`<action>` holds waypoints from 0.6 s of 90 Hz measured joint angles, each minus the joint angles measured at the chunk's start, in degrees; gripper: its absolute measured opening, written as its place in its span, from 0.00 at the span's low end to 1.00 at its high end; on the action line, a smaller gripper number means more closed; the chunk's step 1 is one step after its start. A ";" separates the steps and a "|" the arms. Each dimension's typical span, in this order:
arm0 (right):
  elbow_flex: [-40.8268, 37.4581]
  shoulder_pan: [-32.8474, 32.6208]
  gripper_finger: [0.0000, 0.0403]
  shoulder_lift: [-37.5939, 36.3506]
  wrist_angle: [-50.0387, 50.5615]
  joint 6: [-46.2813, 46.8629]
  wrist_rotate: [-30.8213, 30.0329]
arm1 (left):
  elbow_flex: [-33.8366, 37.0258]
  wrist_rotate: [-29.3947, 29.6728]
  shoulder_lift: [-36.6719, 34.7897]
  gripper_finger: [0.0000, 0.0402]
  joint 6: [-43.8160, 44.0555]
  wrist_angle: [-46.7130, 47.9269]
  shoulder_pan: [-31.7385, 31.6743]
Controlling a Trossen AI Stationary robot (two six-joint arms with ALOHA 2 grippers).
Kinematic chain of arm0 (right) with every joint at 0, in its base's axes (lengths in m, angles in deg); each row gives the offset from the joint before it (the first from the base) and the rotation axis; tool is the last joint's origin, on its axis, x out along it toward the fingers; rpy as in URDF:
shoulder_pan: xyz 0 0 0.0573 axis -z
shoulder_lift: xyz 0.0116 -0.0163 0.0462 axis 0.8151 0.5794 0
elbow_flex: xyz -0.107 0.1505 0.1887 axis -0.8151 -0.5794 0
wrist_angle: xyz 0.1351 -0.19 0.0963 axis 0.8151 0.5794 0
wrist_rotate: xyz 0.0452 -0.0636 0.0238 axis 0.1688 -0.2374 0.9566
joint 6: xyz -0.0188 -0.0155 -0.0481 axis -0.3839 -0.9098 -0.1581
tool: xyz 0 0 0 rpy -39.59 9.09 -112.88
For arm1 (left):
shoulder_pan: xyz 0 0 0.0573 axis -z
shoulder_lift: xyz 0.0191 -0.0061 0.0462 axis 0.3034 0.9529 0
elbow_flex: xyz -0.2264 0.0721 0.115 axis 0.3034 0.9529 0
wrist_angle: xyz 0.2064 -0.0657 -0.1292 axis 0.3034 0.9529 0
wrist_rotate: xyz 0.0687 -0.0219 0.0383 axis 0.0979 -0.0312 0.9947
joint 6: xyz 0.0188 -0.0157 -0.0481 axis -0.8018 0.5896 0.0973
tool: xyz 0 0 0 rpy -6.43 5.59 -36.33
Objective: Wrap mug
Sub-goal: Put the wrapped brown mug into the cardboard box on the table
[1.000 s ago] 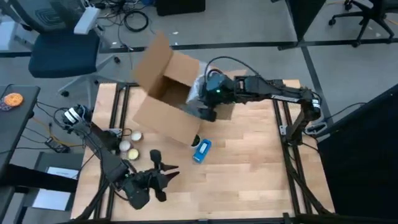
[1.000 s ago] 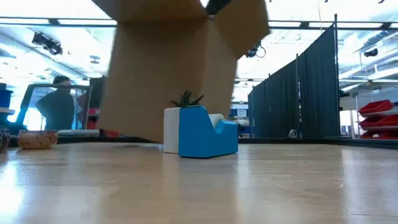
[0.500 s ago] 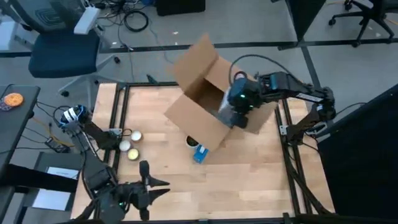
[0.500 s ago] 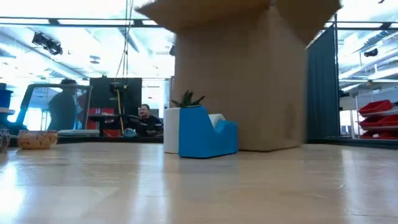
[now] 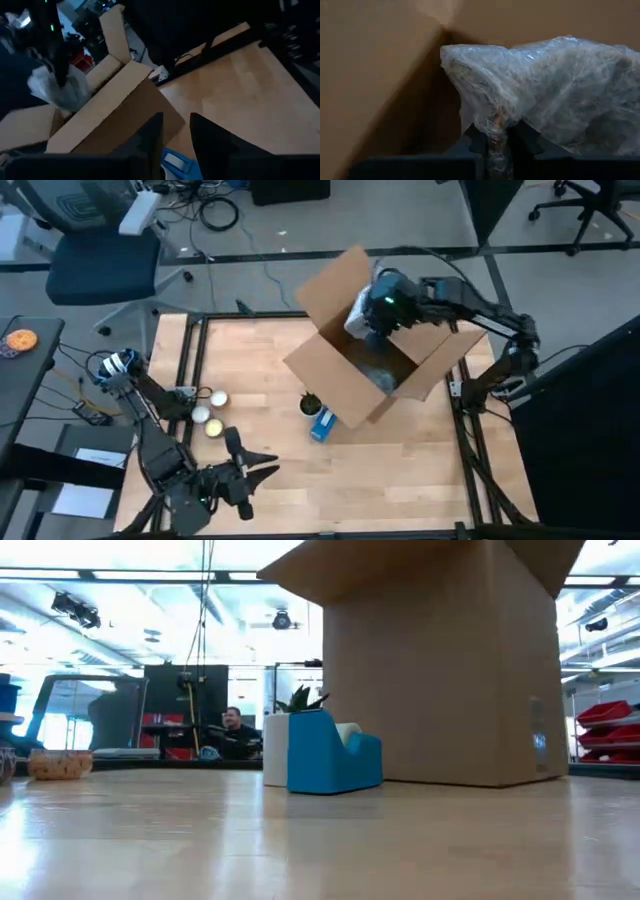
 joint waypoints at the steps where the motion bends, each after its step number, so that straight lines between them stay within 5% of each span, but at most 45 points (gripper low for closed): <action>1: 0.00 0.49 0.04 0.47 0.39 -0.12 0.64 | 0.00 0.00 0.00 0.21 0.07 0.02 -0.08; 24: -0.02 5.39 0.04 11.64 2.91 -2.45 12.18 | 0.00 -0.04 0.00 0.21 1.39 0.10 -0.45; 54: -0.15 7.17 0.12 20.66 2.62 -3.60 11.04 | 0.00 -0.22 0.00 0.21 4.64 0.33 -0.07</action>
